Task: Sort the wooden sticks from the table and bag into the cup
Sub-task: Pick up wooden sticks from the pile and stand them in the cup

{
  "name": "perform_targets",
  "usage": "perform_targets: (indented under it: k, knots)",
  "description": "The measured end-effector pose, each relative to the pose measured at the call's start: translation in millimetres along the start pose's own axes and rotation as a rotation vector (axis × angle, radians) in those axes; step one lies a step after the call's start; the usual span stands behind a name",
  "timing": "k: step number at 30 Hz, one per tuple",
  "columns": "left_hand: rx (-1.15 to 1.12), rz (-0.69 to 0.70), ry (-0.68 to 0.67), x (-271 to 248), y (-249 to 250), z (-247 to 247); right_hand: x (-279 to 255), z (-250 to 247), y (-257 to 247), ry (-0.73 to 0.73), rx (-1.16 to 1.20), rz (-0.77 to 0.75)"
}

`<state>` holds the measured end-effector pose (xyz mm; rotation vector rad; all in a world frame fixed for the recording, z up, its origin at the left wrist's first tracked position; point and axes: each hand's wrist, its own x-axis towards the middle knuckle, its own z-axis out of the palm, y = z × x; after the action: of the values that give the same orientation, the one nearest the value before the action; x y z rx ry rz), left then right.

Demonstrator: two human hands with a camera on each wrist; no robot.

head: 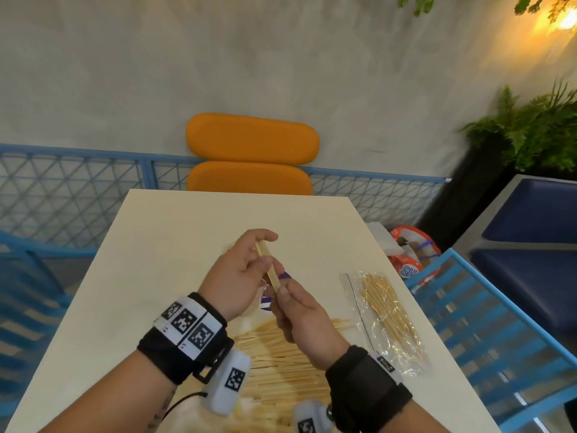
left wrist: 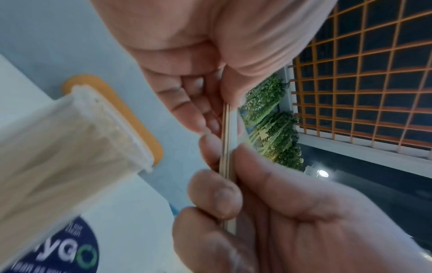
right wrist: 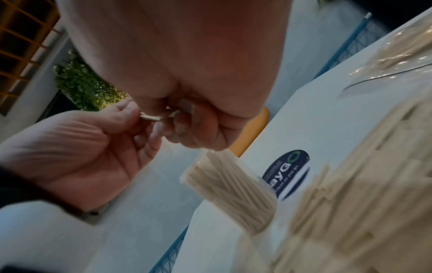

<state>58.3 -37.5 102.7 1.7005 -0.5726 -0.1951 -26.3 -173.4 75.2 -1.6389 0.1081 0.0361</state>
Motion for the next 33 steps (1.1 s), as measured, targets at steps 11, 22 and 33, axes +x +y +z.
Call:
perform_targets:
  k: [11, 22, 33]
  knots:
    - [0.098, 0.124, 0.403, 40, 29, -48, 48, -9, -7, 0.154, -0.104, -0.071]
    - [0.473, 0.036, 0.234, 46, -20, -34, 75, -6, 27, 0.237, -0.548, -0.084]
    - [0.766, 0.066, -0.013, 32, -82, -29, 69, 3, 37, 0.196, -0.710, -0.175]
